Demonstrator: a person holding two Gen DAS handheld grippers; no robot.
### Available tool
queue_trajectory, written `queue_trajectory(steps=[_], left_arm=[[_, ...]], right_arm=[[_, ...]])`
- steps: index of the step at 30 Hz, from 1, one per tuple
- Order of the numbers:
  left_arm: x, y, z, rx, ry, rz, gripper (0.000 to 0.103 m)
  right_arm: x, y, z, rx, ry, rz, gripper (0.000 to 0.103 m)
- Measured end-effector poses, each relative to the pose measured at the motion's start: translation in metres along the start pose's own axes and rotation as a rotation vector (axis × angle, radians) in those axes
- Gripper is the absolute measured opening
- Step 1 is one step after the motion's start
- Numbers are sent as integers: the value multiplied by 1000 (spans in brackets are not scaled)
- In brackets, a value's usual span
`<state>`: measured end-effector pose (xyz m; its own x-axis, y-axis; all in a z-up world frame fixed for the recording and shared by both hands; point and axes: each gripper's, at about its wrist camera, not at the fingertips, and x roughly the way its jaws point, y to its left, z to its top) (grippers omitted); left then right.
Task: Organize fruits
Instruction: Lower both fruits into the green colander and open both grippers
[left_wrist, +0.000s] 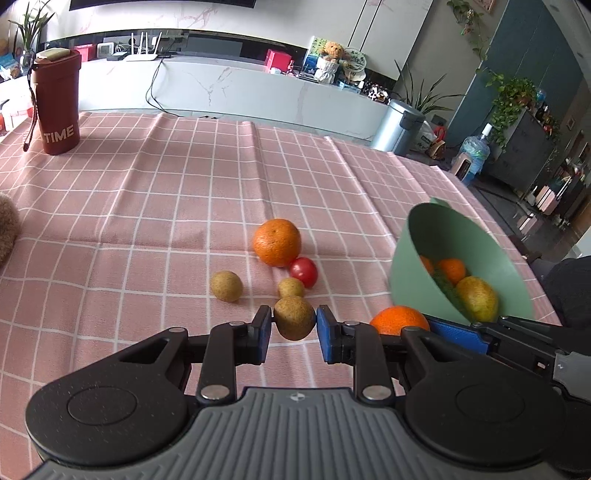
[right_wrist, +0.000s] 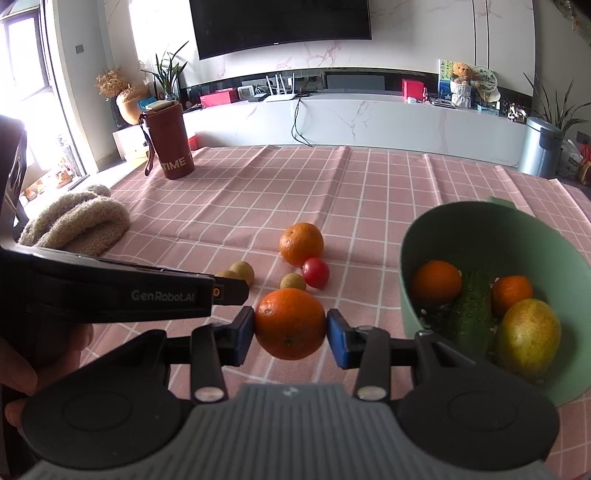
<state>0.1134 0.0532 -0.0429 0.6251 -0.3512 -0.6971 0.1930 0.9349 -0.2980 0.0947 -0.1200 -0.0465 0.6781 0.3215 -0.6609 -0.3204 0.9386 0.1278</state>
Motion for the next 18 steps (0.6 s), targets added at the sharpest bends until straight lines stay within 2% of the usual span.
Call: queue_trajectory(steps=[4, 10, 15, 18], left_arm=[[-10, -26, 4, 16, -3, -34, 29], [-14, -68, 19, 67, -7, -95, 29], [1, -99, 35, 110, 43, -143, 29], [19, -116, 43, 152, 104, -139, 29]], right_arm=[[-27, -13, 3, -16, -8, -23, 39], [-63, -61, 14, 84, 11, -32, 39], [-81, -104, 27, 146, 50, -26, 39], [-81, -130, 33, 188, 100, -12, 39]])
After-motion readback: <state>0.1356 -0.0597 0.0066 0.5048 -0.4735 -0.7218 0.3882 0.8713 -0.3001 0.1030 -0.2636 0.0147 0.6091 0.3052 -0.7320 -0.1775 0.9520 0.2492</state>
